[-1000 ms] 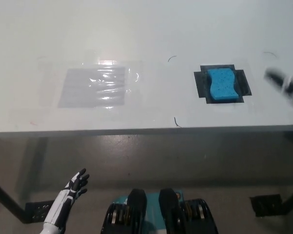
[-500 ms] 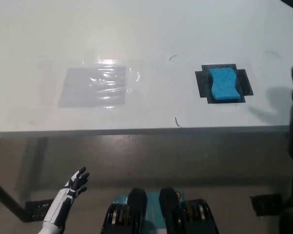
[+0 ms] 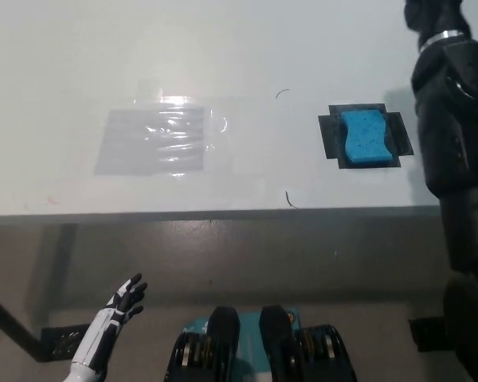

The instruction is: A soft sponge is kept on the balc marked spot on the table infront of the robot and it uses its right hand fist to press down on it and drrags it across the table in a back and forth manner twice to clean it

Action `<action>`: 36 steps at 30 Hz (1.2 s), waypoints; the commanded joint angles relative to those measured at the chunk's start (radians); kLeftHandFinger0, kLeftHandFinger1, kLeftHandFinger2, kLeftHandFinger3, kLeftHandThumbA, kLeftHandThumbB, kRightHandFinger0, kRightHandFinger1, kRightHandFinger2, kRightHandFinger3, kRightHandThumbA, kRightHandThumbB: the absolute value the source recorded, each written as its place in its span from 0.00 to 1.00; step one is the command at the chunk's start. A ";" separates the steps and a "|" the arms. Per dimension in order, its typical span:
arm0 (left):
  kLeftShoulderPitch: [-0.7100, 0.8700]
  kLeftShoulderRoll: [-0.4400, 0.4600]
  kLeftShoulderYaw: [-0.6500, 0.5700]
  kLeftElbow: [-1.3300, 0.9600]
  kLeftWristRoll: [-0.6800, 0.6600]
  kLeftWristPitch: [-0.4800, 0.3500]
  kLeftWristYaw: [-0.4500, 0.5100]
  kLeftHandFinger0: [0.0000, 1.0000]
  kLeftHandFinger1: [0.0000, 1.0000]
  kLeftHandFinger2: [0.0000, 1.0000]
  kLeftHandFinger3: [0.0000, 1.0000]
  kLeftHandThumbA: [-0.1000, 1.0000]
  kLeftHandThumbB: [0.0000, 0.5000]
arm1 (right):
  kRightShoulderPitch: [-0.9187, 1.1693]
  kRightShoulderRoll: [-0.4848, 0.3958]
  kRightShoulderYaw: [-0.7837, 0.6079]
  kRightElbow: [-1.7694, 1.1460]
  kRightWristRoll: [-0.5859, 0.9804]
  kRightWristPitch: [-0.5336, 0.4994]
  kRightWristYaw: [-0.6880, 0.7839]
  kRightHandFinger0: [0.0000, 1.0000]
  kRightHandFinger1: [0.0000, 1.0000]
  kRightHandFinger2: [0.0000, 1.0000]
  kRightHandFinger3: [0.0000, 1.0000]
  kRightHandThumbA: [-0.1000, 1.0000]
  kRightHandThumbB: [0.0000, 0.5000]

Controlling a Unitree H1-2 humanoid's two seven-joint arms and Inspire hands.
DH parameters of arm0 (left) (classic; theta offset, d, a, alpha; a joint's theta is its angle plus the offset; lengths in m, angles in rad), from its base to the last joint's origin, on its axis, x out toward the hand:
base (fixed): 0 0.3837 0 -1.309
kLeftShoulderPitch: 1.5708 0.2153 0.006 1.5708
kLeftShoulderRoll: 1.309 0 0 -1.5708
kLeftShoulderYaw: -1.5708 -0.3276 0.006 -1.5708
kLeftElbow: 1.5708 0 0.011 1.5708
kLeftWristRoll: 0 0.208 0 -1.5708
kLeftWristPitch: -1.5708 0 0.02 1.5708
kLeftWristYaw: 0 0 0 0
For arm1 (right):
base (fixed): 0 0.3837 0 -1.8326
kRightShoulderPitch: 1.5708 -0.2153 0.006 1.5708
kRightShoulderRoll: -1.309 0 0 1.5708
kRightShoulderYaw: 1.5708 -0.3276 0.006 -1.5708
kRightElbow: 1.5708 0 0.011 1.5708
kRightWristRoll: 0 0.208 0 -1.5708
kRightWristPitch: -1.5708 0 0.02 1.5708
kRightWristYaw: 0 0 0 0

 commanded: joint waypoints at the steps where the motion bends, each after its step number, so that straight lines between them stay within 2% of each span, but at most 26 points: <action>1: 0.000 0.007 -0.002 -0.029 0.000 -0.033 -0.016 1.00 1.00 1.00 1.00 1.00 1.00 | -0.124 -0.012 -0.024 0.200 -0.005 -0.170 -0.035 0.00 0.00 0.00 0.00 1.00 0.54; 6: 0.002 0.007 -0.005 -0.034 0.008 -0.035 -0.014 1.00 1.00 1.00 1.00 1.00 1.00 | -0.178 -0.020 -0.032 0.460 -0.004 -0.218 -0.065 0.00 0.00 0.00 0.00 1.00 0.56; 8: 0.002 0.006 -0.004 -0.034 0.006 -0.034 -0.012 1.00 1.00 1.00 1.00 1.00 1.00 | -0.177 -0.021 -0.033 0.532 0.001 -0.246 -0.052 0.00 0.00 0.04 0.02 1.00 0.56; 11: 0.012 0.006 -0.006 -0.040 0.001 -0.035 -0.017 1.00 1.00 1.00 1.00 1.00 1.00 | -0.170 -0.015 -0.026 0.589 -0.008 -0.244 -0.083 0.00 0.00 0.05 0.03 1.00 0.56; 13: 0.012 0.004 -0.009 -0.040 0.003 -0.040 -0.018 1.00 1.00 1.00 1.00 1.00 1.00 | -0.158 -0.011 -0.031 0.613 -0.001 -0.244 -0.081 0.00 0.00 0.06 0.06 1.00 0.53; 15: 0.010 0.003 -0.010 -0.044 0.000 -0.034 -0.022 1.00 1.00 1.00 1.00 1.00 1.00 | -0.141 -0.008 -0.013 0.632 -0.021 -0.249 -0.101 0.00 0.00 0.12 0.13 1.00 0.52; 16: 0.008 0.002 -0.010 -0.044 -0.002 -0.035 -0.023 1.00 1.00 1.00 1.00 1.00 1.00 | -0.137 -0.006 -0.014 0.637 -0.018 -0.246 -0.100 0.00 0.00 0.15 0.16 1.00 0.54; 17: 0.007 0.005 -0.013 -0.047 0.004 -0.034 -0.024 1.00 1.00 1.00 1.00 1.00 1.00 | -0.129 -0.003 -0.008 0.642 -0.022 -0.238 -0.101 0.00 0.00 0.19 0.20 1.00 0.62; 18: 0.006 0.005 -0.015 -0.046 0.010 -0.037 -0.022 1.00 1.00 1.00 1.00 1.00 1.00 | -0.119 -0.002 -0.007 0.647 -0.022 -0.239 -0.096 0.00 0.00 0.22 0.25 1.00 0.62; 19: 0.006 0.005 -0.016 -0.046 0.011 -0.038 -0.022 1.00 1.00 1.00 1.00 1.00 1.00 | -0.117 -0.002 -0.008 0.648 -0.022 -0.240 -0.095 0.00 0.00 0.21 0.25 1.00 0.62; 20: 0.006 0.004 -0.018 -0.050 0.008 -0.034 -0.025 1.00 1.00 1.00 1.00 1.00 1.00 | -0.109 0.000 -0.011 0.652 -0.017 -0.229 -0.098 0.00 0.00 0.12 0.22 1.00 0.61; 22: 0.008 0.001 -0.018 -0.052 0.013 -0.034 -0.019 1.00 1.00 1.00 1.00 1.00 1.00 | -0.090 0.004 -0.021 0.656 -0.005 -0.236 -0.085 0.00 0.00 0.04 0.16 1.00 0.63; 23: 0.008 0.001 -0.021 -0.051 0.025 -0.037 -0.013 1.00 1.00 1.00 1.00 1.00 1.00 | -0.077 0.006 -0.022 0.657 -0.004 -0.236 -0.080 0.00 0.00 0.01 0.13 1.00 0.59; 27: 0.002 -0.001 -0.026 -0.051 0.040 -0.038 -0.007 1.00 1.00 1.00 1.00 1.00 1.00 | -0.049 0.010 -0.023 0.664 -0.003 -0.219 -0.080 0.00 0.00 0.06 0.14 1.00 0.59; 29: -0.002 -0.004 -0.028 -0.047 0.041 -0.046 -0.008 1.00 1.00 1.00 1.00 1.00 1.00 | -0.026 0.023 -0.019 0.667 -0.008 -0.215 -0.082 0.00 0.00 0.08 0.15 1.00 0.67; 31: -0.003 -0.005 -0.030 -0.049 0.044 -0.041 -0.007 1.00 1.00 1.00 1.00 1.00 1.00 | -0.012 0.030 -0.010 0.669 -0.016 -0.211 -0.083 0.00 0.00 0.10 0.16 1.00 0.70; 34: -0.005 -0.005 -0.032 -0.050 0.050 -0.048 -0.005 1.00 1.00 1.00 1.00 1.00 1.00 | 0.016 0.047 0.005 0.673 -0.028 -0.198 -0.083 0.00 0.00 0.15 0.21 1.00 0.59; 36: -0.007 -0.005 -0.032 -0.053 0.052 -0.042 -0.005 1.00 1.00 1.00 1.00 1.00 1.00 | 0.034 0.058 0.007 0.677 -0.028 -0.192 -0.076 0.00 0.00 0.15 0.22 1.00 0.60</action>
